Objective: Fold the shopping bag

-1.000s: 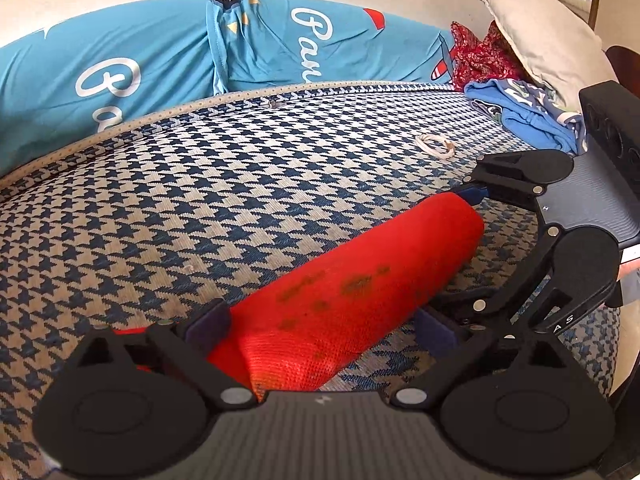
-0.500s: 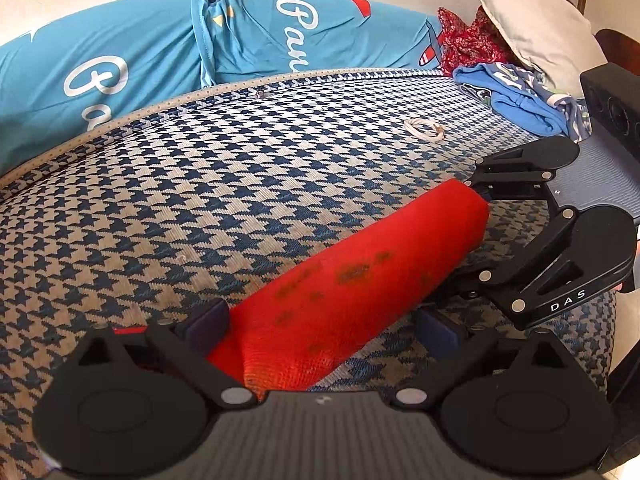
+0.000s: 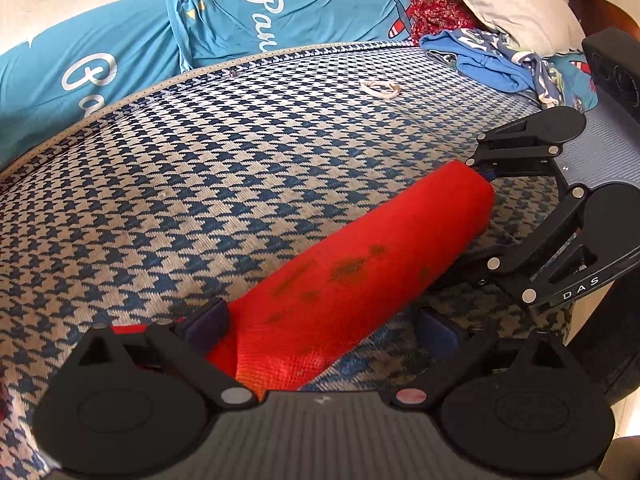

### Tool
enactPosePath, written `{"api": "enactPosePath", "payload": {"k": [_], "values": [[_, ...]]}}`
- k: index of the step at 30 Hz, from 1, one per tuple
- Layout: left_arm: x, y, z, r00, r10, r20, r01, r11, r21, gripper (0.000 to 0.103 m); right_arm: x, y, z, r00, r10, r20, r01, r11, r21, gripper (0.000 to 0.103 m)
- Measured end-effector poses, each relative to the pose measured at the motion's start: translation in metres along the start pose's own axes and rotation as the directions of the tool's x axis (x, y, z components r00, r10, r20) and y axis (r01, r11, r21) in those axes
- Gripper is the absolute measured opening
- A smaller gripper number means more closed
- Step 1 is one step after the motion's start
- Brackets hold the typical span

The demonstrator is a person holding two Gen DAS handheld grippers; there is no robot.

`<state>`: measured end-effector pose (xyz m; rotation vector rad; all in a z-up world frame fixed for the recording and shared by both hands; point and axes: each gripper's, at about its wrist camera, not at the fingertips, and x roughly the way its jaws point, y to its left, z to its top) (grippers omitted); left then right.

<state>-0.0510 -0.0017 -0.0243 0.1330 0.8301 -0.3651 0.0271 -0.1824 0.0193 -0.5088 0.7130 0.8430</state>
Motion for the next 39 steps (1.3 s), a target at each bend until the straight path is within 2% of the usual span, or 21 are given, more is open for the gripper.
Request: {"api": "enactPosePath", "payload": {"k": [5,7,12,15,17,18,19,22,30,39], "values": [[-0.007,-0.014,-0.011,1.0,0.022,0.008,-0.022,0.999,0.028,0.099,-0.014,0.012,-0.01,0.999,-0.035,0.002,0.035,0.997,0.068,0.064],[-0.008,-0.014,-0.012,1.0,0.025,0.014,-0.026,0.999,0.032,0.099,-0.023,0.012,-0.013,0.998,-0.061,0.012,0.059,0.994,0.089,0.07],[-0.009,-0.014,-0.014,0.999,0.03,0.023,-0.031,0.999,0.037,0.099,-0.056,0.003,-0.021,0.991,-0.089,0.098,0.069,0.978,0.195,0.07],[-0.008,-0.016,-0.015,0.999,0.034,0.029,-0.035,0.999,0.041,0.099,-0.074,-0.001,-0.021,0.978,-0.086,0.192,0.034,0.966,0.257,0.062],[-0.007,-0.017,-0.015,0.999,0.035,0.031,-0.036,0.998,0.041,0.099,-0.082,-0.001,-0.019,0.967,-0.074,0.244,0.005,0.963,0.27,0.043],[-0.007,-0.017,-0.015,0.999,0.035,0.032,-0.037,0.998,0.042,0.099,-0.081,0.0,-0.016,0.965,-0.069,0.255,-0.001,0.964,0.264,0.037],[-0.007,-0.017,-0.015,0.999,0.036,0.032,-0.037,0.998,0.042,0.099,-0.078,0.002,-0.013,0.965,-0.07,0.254,0.002,0.966,0.258,0.028],[-0.007,-0.017,-0.016,0.999,0.036,0.034,-0.038,0.998,0.044,0.099,-0.066,0.009,-0.006,0.97,-0.083,0.227,0.024,0.968,0.248,0.022],[-0.007,-0.018,-0.017,0.998,0.039,0.04,-0.041,0.998,0.047,0.099,-0.039,0.016,-0.001,0.981,-0.062,0.185,0.016,0.97,0.241,0.024],[-0.01,-0.019,-0.019,0.999,0.03,0.038,-0.032,0.998,0.053,0.1,-0.029,0.023,-0.009,0.989,-0.054,0.14,0.025,0.979,0.205,0.025]]}}
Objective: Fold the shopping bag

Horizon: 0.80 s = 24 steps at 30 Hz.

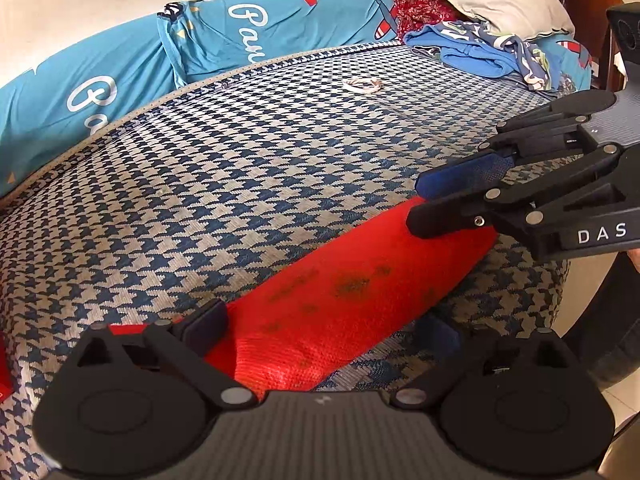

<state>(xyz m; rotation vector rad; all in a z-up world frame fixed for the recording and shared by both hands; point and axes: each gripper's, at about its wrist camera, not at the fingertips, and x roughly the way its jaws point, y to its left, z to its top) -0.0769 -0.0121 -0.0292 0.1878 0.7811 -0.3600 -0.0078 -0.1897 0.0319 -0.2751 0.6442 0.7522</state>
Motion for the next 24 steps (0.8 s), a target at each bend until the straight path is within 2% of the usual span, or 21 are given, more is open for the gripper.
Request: {"api": "enactPosePath", "payload": {"k": [8,13,19,21,24], "values": [[-0.004,0.005,0.003,0.999,-0.048,-0.02,0.048,0.999,0.008,0.1,0.002,-0.004,-0.004,1.0,0.019,-0.014,-0.019,1.0,0.005,0.025],[-0.009,0.01,0.007,0.996,-0.085,-0.018,0.085,0.996,-0.019,0.102,0.002,-0.005,-0.005,1.0,0.024,-0.019,-0.024,1.0,0.008,0.025],[-0.016,-0.002,0.006,0.998,-0.067,-0.013,0.068,0.994,0.083,0.102,0.002,-0.003,-0.004,0.999,0.021,-0.025,-0.021,1.0,0.004,0.025],[-0.021,0.0,0.008,0.997,-0.083,0.007,0.082,0.995,0.056,0.1,0.002,-0.003,-0.004,0.999,0.022,-0.026,-0.022,1.0,0.004,0.025],[-0.025,0.012,0.01,0.992,-0.122,0.022,0.123,0.991,-0.061,0.1,0.003,-0.007,-0.004,0.999,0.026,-0.027,-0.027,1.0,-0.001,0.025]]}}
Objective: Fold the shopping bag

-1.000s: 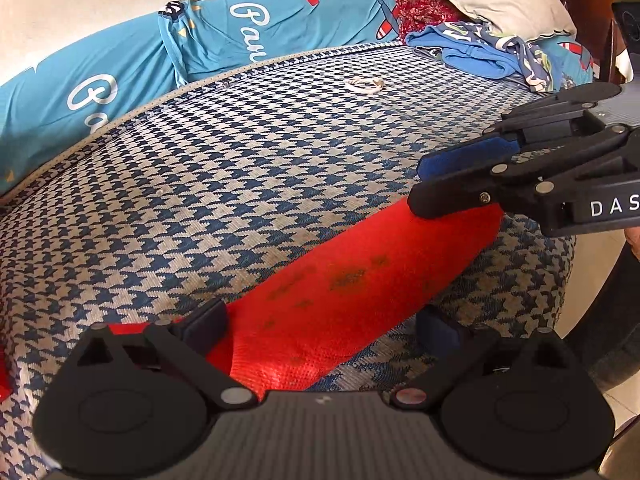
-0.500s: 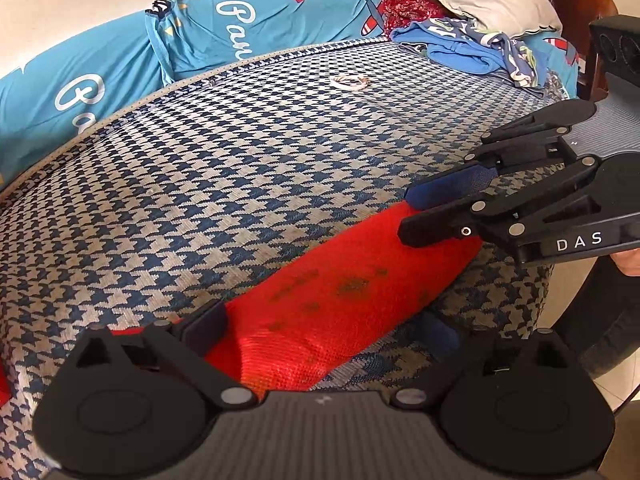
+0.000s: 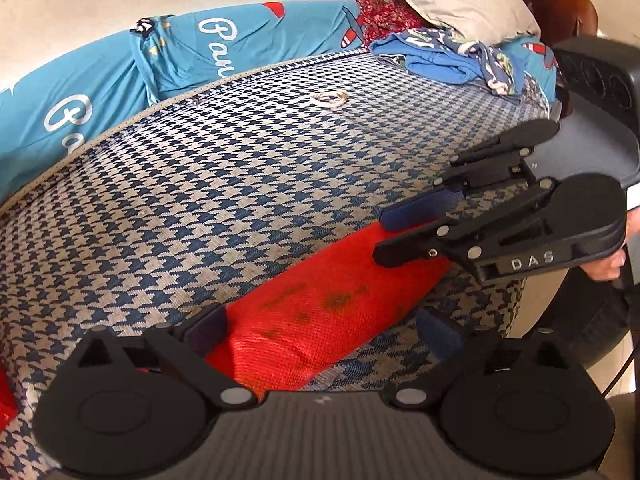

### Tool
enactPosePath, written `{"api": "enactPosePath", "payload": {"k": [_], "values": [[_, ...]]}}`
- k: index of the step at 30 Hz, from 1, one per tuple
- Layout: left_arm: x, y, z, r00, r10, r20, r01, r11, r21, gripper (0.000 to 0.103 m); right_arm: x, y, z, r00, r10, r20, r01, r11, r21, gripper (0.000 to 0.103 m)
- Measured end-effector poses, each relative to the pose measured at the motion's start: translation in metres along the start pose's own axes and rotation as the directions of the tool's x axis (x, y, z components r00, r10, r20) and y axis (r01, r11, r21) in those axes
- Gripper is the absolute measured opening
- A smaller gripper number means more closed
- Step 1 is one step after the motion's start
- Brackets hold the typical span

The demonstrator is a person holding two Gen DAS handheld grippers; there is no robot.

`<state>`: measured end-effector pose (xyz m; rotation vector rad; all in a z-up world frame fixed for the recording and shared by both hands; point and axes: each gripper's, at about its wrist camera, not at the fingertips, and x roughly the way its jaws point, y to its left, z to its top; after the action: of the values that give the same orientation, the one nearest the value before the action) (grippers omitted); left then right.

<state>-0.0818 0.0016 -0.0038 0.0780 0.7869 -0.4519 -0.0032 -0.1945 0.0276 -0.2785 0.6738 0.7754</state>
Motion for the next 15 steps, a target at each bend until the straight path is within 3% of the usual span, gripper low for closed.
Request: {"api": "enactPosePath", "payload": {"k": [4,9,12,15], "values": [[-0.004,0.017,0.001,0.999,-0.042,0.028,0.046,0.987,-0.152,0.1,0.0,0.0,0.0,1.0,0.001,-0.001,-0.001,1.0,-0.001,0.025],[0.003,0.01,-0.001,1.0,-0.006,0.01,0.007,0.993,-0.121,0.099,0.0,0.002,0.0,1.0,-0.002,-0.001,0.002,1.0,-0.025,0.025],[0.007,0.005,-0.002,0.999,0.041,-0.002,-0.041,0.995,-0.093,0.093,-0.001,0.003,0.001,1.0,-0.004,-0.001,0.004,0.999,-0.037,0.025],[0.01,0.008,-0.002,0.998,0.06,0.002,-0.059,0.989,-0.134,0.091,-0.001,0.004,0.001,1.0,-0.007,0.0,0.007,0.999,-0.05,0.025]]}}
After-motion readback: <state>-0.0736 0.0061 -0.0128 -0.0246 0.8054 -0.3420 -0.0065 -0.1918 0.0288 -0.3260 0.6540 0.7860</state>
